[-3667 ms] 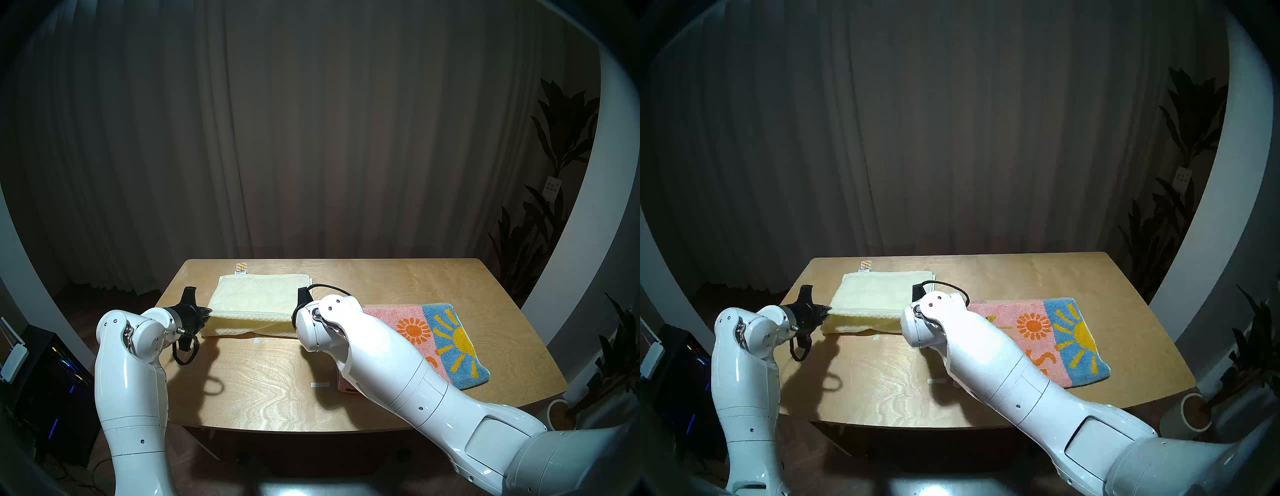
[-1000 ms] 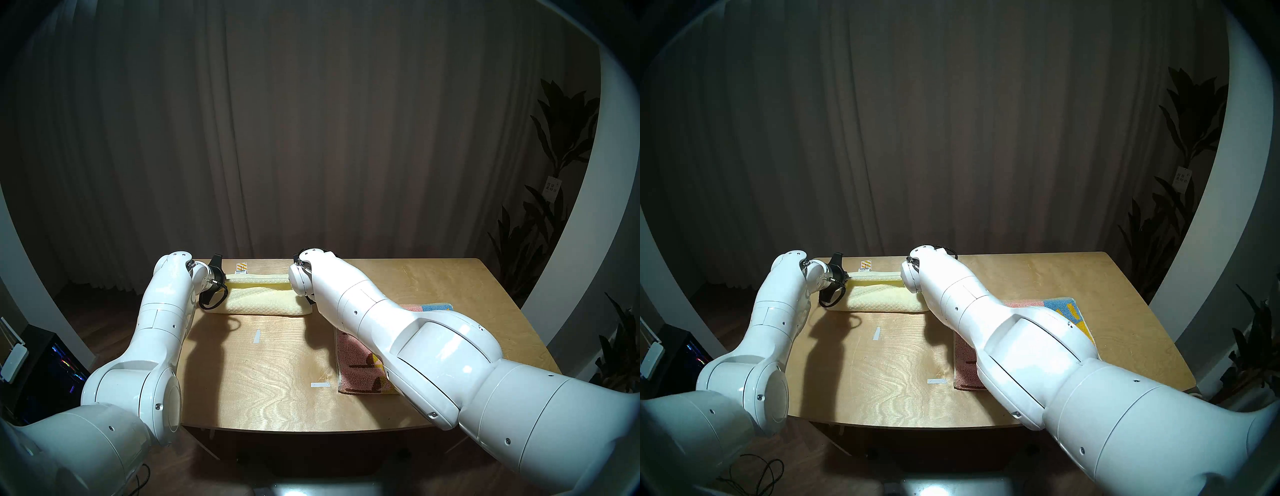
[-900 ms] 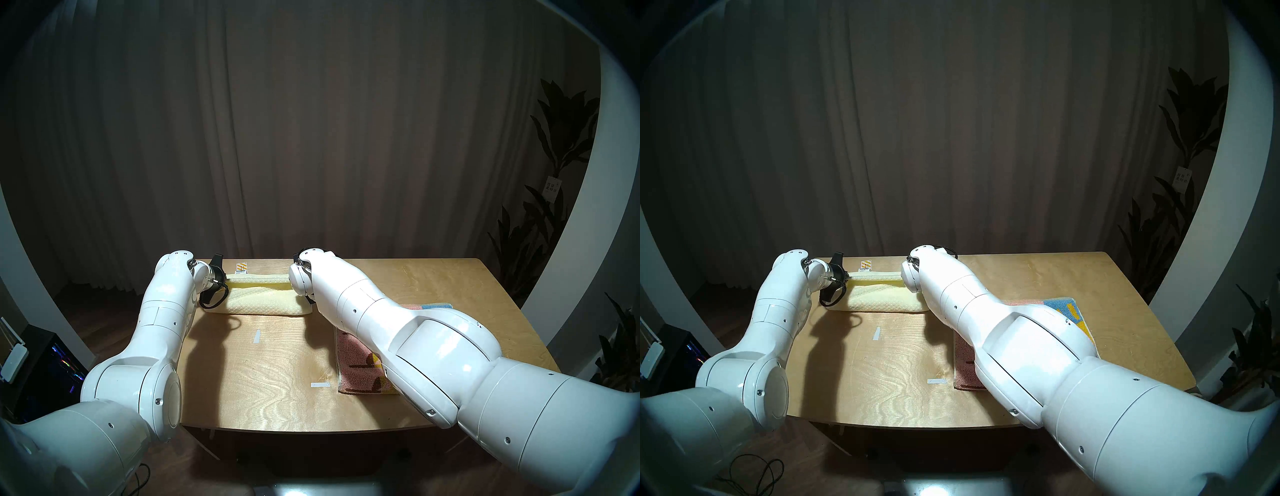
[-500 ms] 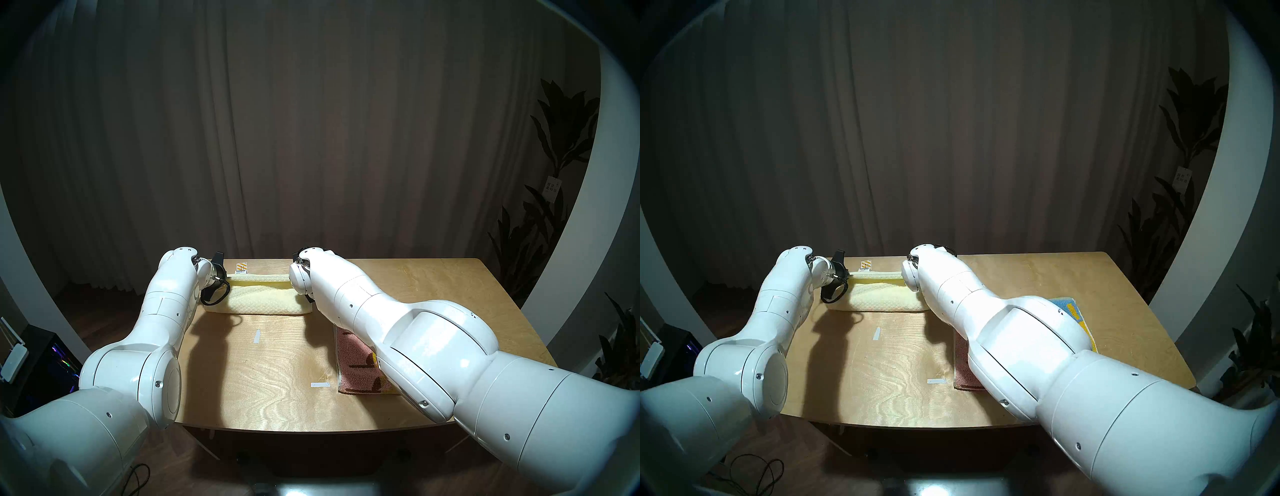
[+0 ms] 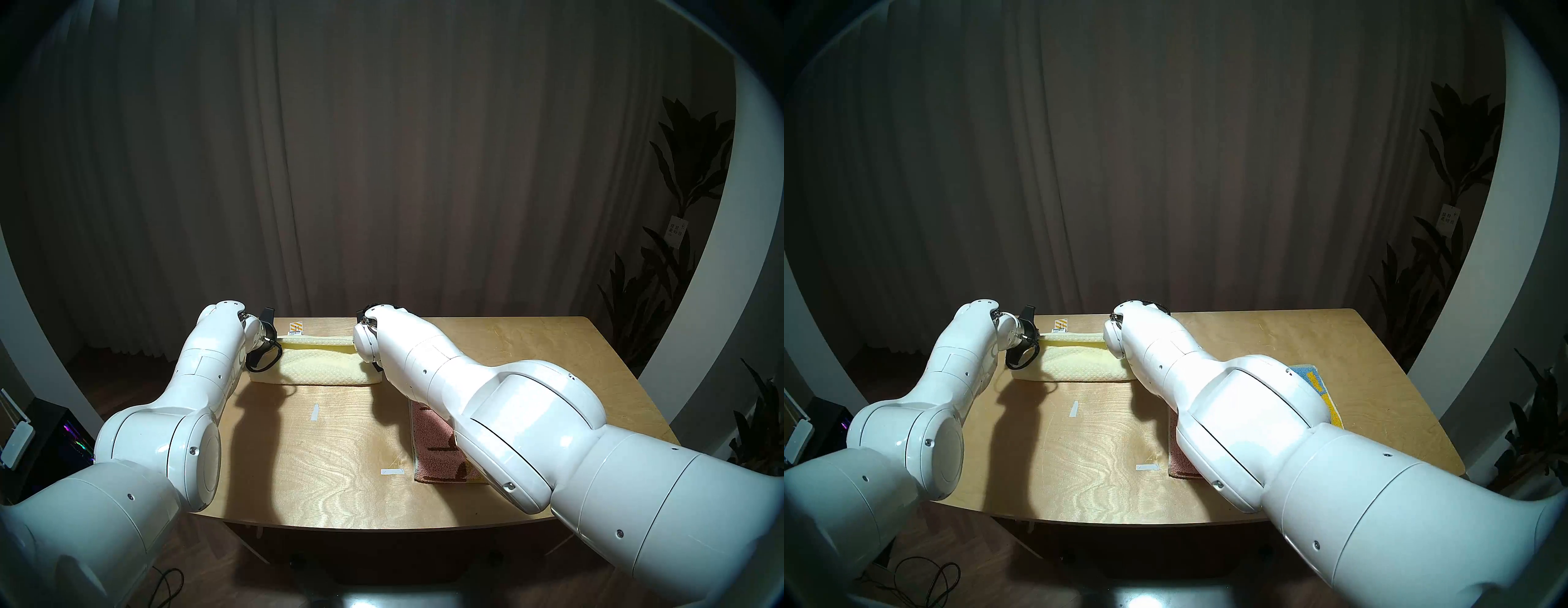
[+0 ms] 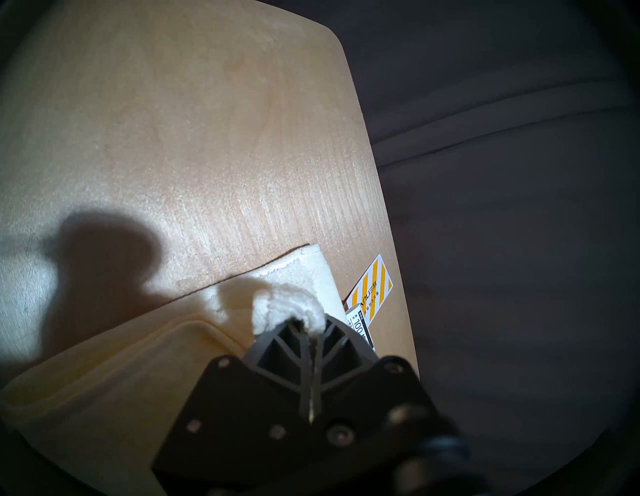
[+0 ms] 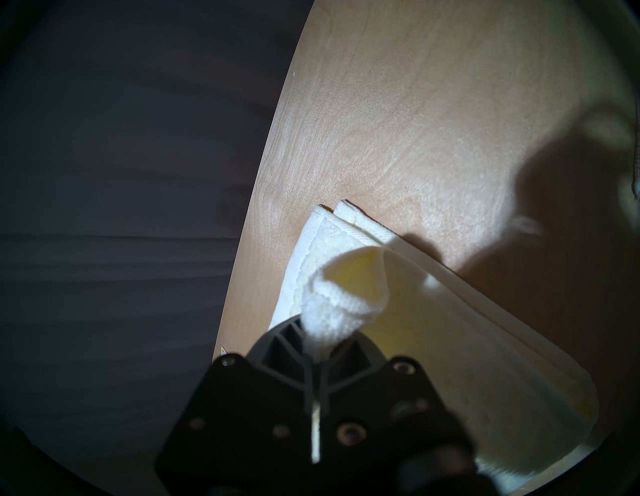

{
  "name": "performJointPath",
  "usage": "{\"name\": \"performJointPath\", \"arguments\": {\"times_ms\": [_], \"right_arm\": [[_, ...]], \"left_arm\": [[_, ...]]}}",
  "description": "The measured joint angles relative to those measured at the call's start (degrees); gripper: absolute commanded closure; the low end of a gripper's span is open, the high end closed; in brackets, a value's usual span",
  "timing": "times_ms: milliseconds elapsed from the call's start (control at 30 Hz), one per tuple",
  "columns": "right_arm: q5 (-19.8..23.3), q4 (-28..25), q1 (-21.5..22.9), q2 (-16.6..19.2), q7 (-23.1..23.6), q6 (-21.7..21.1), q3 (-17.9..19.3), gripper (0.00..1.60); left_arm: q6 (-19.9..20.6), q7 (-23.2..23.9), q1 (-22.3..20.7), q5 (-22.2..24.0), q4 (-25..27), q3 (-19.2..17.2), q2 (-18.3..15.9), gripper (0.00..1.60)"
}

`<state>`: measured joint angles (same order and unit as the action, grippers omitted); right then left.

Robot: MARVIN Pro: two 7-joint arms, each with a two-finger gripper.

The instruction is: Fold each towel twice and stack them on table

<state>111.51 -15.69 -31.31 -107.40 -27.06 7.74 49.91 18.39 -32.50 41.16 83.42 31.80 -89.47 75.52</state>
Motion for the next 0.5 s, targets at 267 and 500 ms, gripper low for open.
{"name": "performJointPath", "arguments": {"times_ms": [267, 500], "right_arm": [[-0.15, 1.79, 1.13, -0.35, 1.11, -0.04, 0.55, 0.98], [-0.33, 2.69, 2.05, -0.46, 1.82, -0.04, 1.07, 0.94]], "left_arm": [[-0.84, 1.24, -1.56, -0.72, -2.01, 0.49, -0.47, 0.00], [-1.80, 2.26, -2.75, -1.39, -3.13, 0.89, -0.93, 0.00]]}}
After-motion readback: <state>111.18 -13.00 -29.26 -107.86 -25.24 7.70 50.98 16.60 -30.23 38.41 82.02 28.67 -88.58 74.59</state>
